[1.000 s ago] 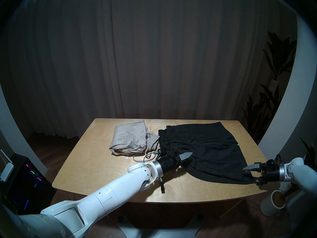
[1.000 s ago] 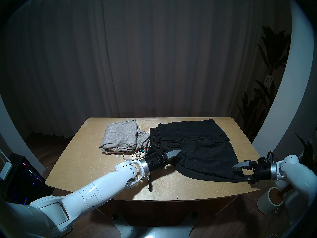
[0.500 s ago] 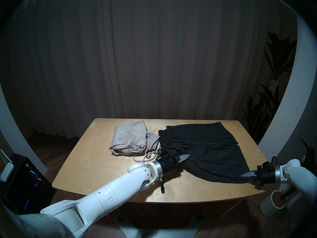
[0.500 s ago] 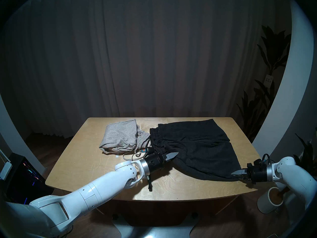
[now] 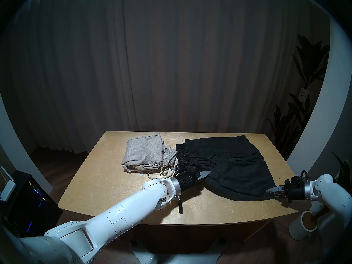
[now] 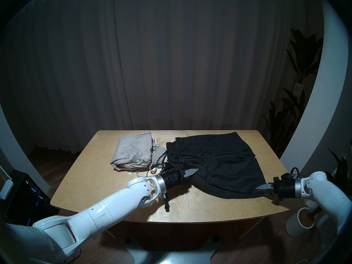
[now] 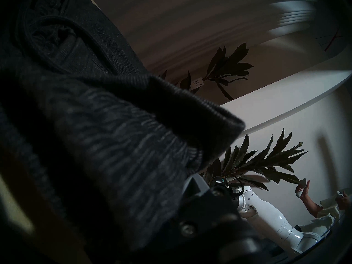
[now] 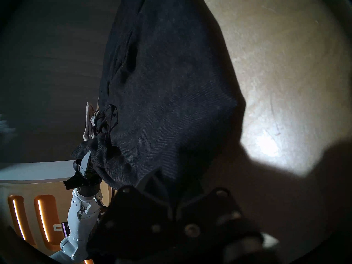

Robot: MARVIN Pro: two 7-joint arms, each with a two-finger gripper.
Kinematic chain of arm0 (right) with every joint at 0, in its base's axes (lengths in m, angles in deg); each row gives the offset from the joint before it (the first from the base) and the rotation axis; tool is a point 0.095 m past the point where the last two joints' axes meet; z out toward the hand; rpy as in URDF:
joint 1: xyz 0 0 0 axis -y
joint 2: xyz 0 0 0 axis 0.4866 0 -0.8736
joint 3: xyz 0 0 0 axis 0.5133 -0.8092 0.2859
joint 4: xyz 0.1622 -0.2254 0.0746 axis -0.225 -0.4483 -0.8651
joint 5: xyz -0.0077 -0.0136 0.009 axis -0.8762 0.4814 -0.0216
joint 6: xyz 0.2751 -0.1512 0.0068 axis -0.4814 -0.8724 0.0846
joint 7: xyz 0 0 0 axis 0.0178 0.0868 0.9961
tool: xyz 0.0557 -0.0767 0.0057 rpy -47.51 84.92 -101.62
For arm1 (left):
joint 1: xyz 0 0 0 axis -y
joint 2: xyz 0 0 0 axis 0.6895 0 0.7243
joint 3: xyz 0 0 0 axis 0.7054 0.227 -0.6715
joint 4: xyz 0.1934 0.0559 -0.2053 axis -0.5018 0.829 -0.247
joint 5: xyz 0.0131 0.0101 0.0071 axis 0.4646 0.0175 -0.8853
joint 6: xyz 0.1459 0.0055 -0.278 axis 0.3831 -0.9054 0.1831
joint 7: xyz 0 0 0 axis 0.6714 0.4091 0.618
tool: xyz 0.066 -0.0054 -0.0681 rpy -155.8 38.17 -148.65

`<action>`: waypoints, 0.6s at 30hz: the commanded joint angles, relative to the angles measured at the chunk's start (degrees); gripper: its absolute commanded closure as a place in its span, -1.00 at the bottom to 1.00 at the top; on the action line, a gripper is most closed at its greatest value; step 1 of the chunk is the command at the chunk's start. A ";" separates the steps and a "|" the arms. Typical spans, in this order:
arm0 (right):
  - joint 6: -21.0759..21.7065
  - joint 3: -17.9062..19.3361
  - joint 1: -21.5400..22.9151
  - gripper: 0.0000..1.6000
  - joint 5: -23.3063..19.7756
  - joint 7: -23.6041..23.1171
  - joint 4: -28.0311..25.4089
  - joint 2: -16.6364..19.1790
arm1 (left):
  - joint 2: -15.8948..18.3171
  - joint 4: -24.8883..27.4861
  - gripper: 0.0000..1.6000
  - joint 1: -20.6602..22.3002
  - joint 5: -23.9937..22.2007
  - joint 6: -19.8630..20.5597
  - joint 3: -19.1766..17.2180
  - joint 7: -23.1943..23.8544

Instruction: Fold pants twice and stack them

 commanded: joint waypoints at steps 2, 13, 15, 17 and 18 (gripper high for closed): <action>-0.10 2.20 2.61 1.00 -1.84 -1.16 0.08 2.83 | 0.56 -5.96 1.00 -2.42 -2.03 5.41 2.62 -5.73; -0.10 2.89 4.07 1.00 -4.55 -1.33 0.99 3.76 | -0.83 -7.67 1.00 1.21 -9.11 10.91 0.83 -9.72; -0.10 2.86 4.56 1.00 -5.13 -1.21 0.74 3.60 | -1.12 -8.38 1.00 1.93 -10.94 11.72 0.07 -10.67; -0.10 2.78 5.21 1.00 -5.63 -1.09 0.25 3.37 | -1.49 -9.43 1.00 2.73 -12.65 12.70 -0.54 -11.43; -0.10 2.64 5.52 1.00 -5.77 -0.90 0.27 3.06 | -0.78 -8.05 1.00 2.54 -13.25 12.81 -0.79 -11.29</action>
